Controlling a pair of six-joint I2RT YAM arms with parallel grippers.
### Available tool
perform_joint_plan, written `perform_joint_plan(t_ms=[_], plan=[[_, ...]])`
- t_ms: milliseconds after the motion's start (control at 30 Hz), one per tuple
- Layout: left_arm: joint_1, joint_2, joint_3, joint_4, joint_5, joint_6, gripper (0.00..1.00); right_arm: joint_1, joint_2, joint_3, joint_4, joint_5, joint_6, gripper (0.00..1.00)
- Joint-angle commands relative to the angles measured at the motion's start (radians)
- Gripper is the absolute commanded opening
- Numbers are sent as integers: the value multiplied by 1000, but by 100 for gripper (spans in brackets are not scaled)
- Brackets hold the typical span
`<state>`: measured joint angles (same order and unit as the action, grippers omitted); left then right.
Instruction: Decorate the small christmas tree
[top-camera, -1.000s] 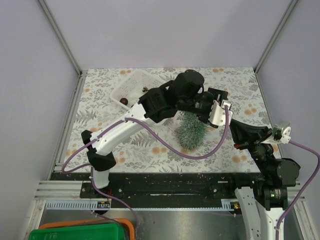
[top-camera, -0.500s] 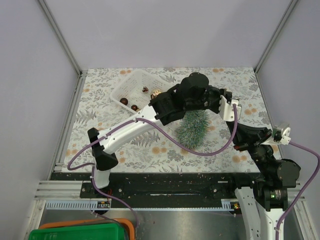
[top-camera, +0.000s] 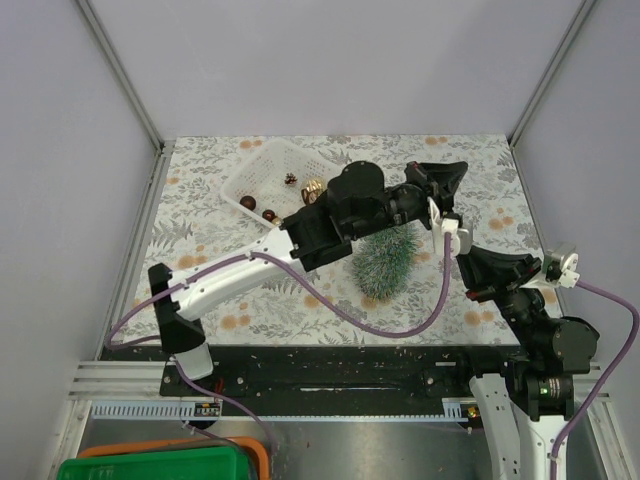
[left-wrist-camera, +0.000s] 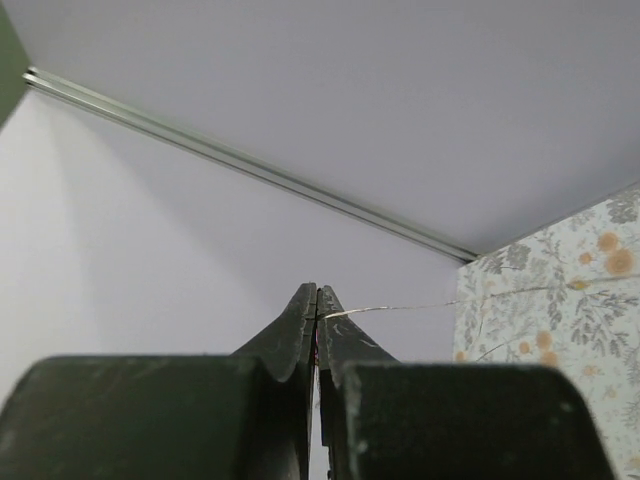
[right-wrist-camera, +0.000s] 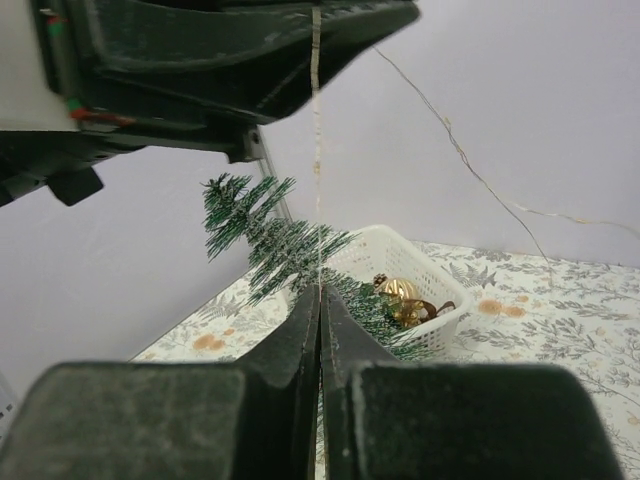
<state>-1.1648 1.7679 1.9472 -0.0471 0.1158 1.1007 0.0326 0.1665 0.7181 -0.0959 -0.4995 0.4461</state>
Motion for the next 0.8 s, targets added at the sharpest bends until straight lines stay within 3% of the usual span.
perform_joint_plan(t_ms=[0, 167, 567, 767], plan=[[-38, -191, -118, 268, -90, 151, 4, 4, -2, -3, 27, -54, 13, 0], [-75, -340, -295, 394, -154, 300, 5, 4, 2, -2, 16, -79, 13, 0], [-102, -533, -490, 544, -238, 502, 7, 4, 62, 9, 77, -209, 42, 1], [-104, -588, -516, 624, -298, 565, 8, 4, 93, 14, 145, -298, 89, 4]])
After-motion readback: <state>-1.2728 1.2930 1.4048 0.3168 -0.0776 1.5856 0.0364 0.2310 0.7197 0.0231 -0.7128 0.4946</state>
